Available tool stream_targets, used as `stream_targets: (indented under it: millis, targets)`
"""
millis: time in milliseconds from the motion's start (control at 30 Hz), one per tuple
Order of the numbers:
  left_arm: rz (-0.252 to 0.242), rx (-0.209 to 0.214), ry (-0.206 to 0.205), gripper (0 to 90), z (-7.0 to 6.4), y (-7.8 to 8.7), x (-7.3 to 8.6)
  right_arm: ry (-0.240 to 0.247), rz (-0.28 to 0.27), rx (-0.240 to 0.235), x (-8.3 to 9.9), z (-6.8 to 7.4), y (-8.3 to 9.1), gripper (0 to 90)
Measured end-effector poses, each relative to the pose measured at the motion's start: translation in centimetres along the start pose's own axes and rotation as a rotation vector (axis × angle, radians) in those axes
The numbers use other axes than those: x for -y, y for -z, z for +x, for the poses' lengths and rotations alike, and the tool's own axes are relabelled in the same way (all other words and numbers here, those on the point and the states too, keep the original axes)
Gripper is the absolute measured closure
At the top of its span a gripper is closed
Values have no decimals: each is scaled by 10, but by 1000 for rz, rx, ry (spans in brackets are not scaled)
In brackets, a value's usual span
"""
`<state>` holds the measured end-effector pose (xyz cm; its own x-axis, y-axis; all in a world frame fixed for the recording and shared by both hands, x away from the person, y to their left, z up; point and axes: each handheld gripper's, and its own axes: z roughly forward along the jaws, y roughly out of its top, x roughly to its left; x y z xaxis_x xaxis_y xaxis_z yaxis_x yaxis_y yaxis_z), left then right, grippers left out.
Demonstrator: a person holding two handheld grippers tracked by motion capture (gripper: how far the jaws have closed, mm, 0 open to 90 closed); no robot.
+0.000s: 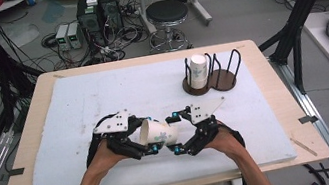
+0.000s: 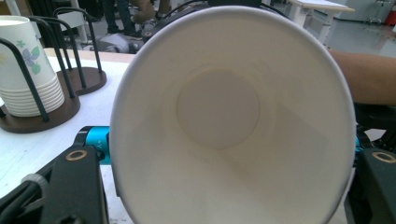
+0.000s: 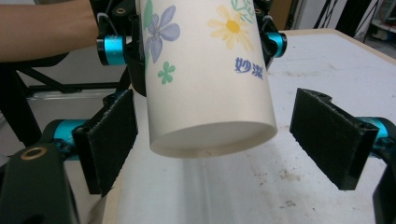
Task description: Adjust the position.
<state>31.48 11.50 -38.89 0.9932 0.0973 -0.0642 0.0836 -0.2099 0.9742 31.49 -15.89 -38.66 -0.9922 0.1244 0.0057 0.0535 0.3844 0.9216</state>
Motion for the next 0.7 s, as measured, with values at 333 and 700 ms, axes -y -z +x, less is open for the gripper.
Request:
stream_targets:
  millis: [333,700]
  targets:
    - [133,-72,8,301,5,11,-7,-45,21,154,14,1,16,156]
    - [312,-120,-14,301,17,18,-21,-132,57,351,38,-3,35,156]
